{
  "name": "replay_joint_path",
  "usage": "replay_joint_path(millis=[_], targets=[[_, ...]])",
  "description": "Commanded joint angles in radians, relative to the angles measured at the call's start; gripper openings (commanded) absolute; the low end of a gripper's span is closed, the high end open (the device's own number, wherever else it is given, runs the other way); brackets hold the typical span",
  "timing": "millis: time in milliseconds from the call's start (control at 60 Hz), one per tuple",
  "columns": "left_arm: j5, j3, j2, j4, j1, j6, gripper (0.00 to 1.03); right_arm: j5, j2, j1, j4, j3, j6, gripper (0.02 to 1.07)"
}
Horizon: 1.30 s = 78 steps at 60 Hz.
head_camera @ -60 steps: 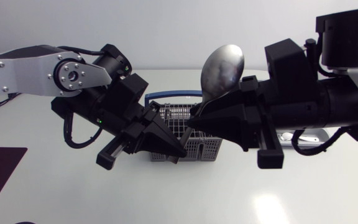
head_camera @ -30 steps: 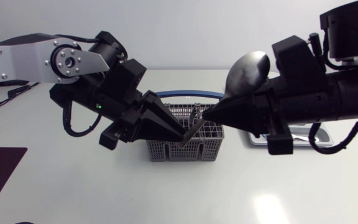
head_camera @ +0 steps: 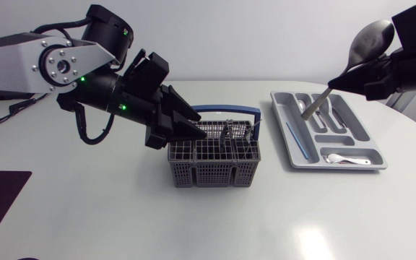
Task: Unload the cutlery basket into the drawer organizer.
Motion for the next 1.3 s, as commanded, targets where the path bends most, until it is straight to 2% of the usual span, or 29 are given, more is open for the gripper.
replay_joint_path(millis=[0, 217, 350, 417, 750, 1050, 1283], targets=[[-0.017, -0.045, -0.039, 0.012, 0.000, -0.020, 0.89, 0.045, 0.093, -0.069, -0.020, 0.072, -0.052, 0.08], [-0.056, -0.077, -0.063, 0.015, 0.000, -0.014, 0.89, 0.258, 0.326, -0.097, -0.031, 0.185, -0.037, 0.08], [-0.057, -0.099, -0.077, 0.015, 0.002, -0.009, 0.89, 0.348, 0.470, -0.078, -0.023, 0.243, 0.018, 0.08], [-0.059, -0.114, -0.092, 0.016, 0.003, -0.002, 0.89, 0.385, 0.547, -0.077, 0.026, 0.259, 0.044, 0.08], [-0.057, -0.140, -0.121, 0.016, 0.011, 0.017, 0.89, 0.434, 0.777, -0.092, 0.078, 0.361, 0.080, 0.08], [-0.057, -0.139, -0.123, 0.016, 0.006, 0.015, 0.89, 0.439, 0.886, -0.097, 0.181, 0.460, 0.130, 0.08], [-0.057, -0.140, -0.129, 0.016, 0.006, 0.017, 0.89, 0.433, 0.914, -0.098, 0.245, 0.466, 0.169, 0.08]])
